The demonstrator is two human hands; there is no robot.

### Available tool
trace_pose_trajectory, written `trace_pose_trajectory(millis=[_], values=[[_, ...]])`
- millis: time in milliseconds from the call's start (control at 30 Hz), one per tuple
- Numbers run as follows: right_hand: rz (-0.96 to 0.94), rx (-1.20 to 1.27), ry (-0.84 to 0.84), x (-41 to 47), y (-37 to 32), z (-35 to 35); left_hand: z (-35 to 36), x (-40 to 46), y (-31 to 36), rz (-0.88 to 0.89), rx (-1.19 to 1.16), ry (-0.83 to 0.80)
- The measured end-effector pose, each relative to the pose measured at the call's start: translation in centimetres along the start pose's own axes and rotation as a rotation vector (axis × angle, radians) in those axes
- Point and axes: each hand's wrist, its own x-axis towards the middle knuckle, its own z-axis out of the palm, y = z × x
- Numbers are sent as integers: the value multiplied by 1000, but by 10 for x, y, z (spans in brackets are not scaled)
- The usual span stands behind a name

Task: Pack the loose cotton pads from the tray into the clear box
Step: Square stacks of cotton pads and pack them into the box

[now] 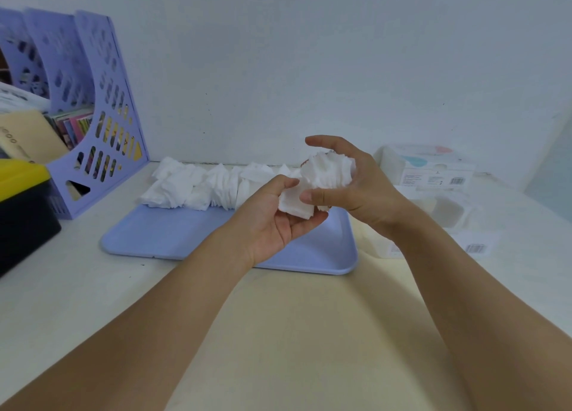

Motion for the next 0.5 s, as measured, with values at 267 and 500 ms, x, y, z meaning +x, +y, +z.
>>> trace_pose_trajectory(millis=[267, 500], values=[[-118, -293, -5, 0, -1, 9, 8, 3, -7, 182, 202, 59], [-142, -280, -23, 0, -2, 9, 8, 1, -2, 76, 71, -98]])
